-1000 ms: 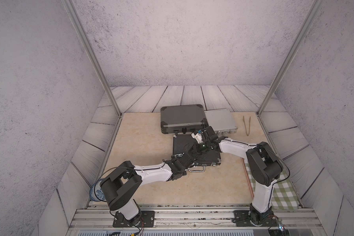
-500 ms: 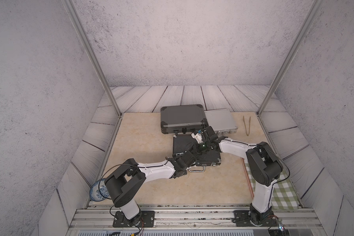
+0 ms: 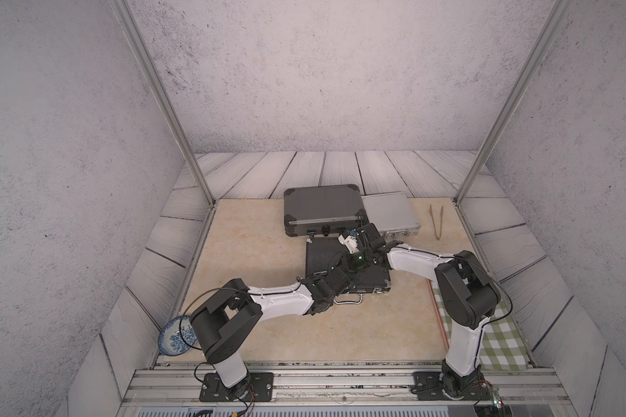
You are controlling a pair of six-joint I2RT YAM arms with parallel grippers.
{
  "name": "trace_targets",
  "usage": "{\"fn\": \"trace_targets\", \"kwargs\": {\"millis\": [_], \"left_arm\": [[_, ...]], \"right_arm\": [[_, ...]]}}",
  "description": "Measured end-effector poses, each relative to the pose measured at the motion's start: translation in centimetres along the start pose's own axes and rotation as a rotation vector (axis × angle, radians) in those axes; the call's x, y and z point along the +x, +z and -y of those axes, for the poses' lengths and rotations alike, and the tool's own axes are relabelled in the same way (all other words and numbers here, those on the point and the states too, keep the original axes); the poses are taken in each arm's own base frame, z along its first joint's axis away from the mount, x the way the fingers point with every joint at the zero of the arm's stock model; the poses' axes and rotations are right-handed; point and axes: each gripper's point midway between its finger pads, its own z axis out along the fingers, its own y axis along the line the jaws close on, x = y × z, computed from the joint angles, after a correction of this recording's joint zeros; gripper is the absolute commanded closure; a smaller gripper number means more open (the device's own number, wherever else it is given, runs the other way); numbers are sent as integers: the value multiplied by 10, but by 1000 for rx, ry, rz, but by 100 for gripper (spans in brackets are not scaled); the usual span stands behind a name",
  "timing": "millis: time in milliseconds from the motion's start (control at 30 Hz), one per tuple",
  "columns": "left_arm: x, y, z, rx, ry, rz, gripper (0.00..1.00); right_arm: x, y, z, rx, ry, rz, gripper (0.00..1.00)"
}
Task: Close the poker set cases
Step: Fasten the fastener on the poker set case.
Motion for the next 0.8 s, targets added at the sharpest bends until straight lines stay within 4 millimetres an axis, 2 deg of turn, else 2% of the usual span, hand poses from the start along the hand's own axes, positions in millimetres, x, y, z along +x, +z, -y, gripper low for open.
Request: {"fn": "trace_targets", "kwargs": {"millis": [100,200,333,467,800], "left_arm": [[3,-2,-1,13,-13,0,18],[10,-5,-7,11,-22,-3,13],[27,-12,-18,-12,-33,-12,10],[41,-7,-25,-23,-48,-45,9],[39,5,-17,7,-68,-39,9]], "right_arm": [[0,0,0,0,-2,-1,96],[0,0,0,0,-4,-1,96],[0,0,0,0,-9,-2,96],[0,0,-1,1,-10,-2,96],[0,-1,-1,3,-15,-5,96]]}}
